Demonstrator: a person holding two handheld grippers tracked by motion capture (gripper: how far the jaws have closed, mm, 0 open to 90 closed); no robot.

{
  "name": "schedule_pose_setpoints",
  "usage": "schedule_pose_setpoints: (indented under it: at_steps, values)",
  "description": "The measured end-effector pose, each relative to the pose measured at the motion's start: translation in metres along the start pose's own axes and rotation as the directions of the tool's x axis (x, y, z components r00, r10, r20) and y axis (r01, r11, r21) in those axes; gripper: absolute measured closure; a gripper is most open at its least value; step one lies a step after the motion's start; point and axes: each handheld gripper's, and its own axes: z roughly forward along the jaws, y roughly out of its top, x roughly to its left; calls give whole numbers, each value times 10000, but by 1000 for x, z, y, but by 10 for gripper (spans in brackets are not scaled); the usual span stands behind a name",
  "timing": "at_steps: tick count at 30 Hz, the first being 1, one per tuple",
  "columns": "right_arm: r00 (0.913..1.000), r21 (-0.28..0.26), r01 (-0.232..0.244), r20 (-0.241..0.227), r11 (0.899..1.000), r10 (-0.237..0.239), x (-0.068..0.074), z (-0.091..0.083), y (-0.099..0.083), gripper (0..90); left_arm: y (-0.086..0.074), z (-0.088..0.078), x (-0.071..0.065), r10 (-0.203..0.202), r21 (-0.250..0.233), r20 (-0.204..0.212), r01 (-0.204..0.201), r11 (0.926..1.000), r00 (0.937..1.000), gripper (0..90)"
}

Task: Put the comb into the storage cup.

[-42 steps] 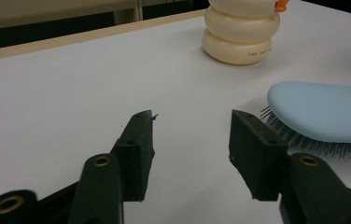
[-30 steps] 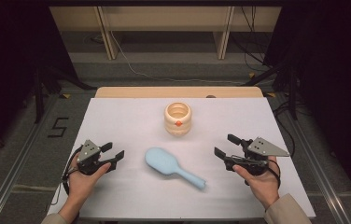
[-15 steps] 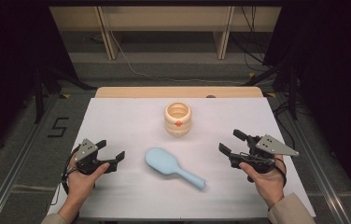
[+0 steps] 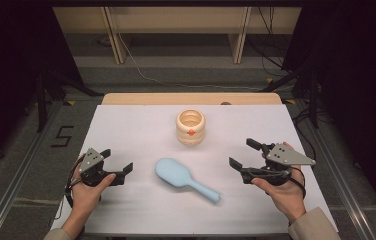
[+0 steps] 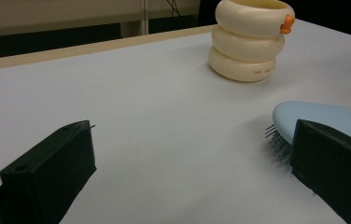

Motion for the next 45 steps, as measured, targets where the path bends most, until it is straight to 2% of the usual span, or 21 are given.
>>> schedule_pose_setpoints:
  at_steps: [7,11,13,16,17,18,19,20,21,22,23,24,26,27,29,35,36,38,40,42,45]
  values:
    - [9983,692,329,-504,9971,-294,16,16,4,155,0,1,0,24,-5,52,-24,10000,10000,0]
    - [9952,1524,570,-879,9867,-439,28,32,3,158,0,2,-1,46,23,84,-46,10000,10000,0]
    - [9947,1621,602,-919,9849,-457,29,34,3,158,0,2,-1,46,30,110,-46,10000,9999,0]
    - [9917,2098,707,-1201,9752,-461,34,44,0,158,0,2,-1,50,53,114,-50,10000,9999,0]
    - [9904,2306,760,-1305,9701,-466,36,48,-2,158,0,2,-1,54,57,118,-54,10000,9999,0]
    - [9872,2711,880,-1522,9585,-476,41,55,-5,159,0,2,-1,51,57,121,-51,10000,9999,0]
    - [9872,2711,880,-1522,9585,-476,41,55,-5,159,-1,2,-1,57,66,122,-58,10000,9999,0]
    - [9858,2922,933,-1613,9518,-471,43,59,-7,160,-1,2,-1,62,70,124,-63,10000,9999,0]
    - [9823,3389,1031,-1823,9351,-422,47,67,-11,162,-1,2,-1,63,74,131,-64,10000,9999,0]
    - [9816,3613,1072,-1868,9263,-408,49,70,-13,163,-1,2,-1,71,76,134,-72,9999,9999,0]
    - [9816,3613,1072,-1868,9263,-408,49,70,-13,163,-1,2,-1,71,73,136,-72,9999,9999,0]
    - [9791,3881,1124,-2001,9148,-354,51,76,-17,169,-1,2,-1,63,67,134,-64,10000,9999,0]
    - [9785,4118,1134,-2041,9042,-298,53,81,-20,176,-1,2,-1,63,67,133,-64,10000,9999,0]
    - [9785,4118,1134,-2041,9042,-298,53,81,-20,176,-1,2,-1,60,69,138,-61,10000,9999,0]
    - [9780,4355,1143,-2070,8929,-242,55,86,-23,184,-1,2,-1,64,72,140,-65,10000,9999,0]
    - [9758,5119,1265,-2183,8497,-137,60,100,-31,219,-1,3,-1,66,80,159,-68,9999,9999,0]
    - [9752,5297,1308,-2211,8381,-125,62,103,-32,227,-1,3,-1,59,88,170,-61,9999,9998,0]
    - [9750,5447,1356,-2217,8276,-139,63,107,-34,231,-1,3,-1,62,103,195,-64,9999,9998,0]
    - [9744,5478,1412,-2242,8246,-179,63,108,-35,234,-1,3,-1,58,101,208,-60,9999,9998,0]
    - [9738,5637,1509,-2263,8121,-239,65,113,-38,242,-1,3,-1,56,80,208,-58,10000,9998,0]
    - [9736,5787,1563,-2267,8004,-262,67,117,-40,251,-1,3,-1,54,90,214,-56,9999,9998,0]
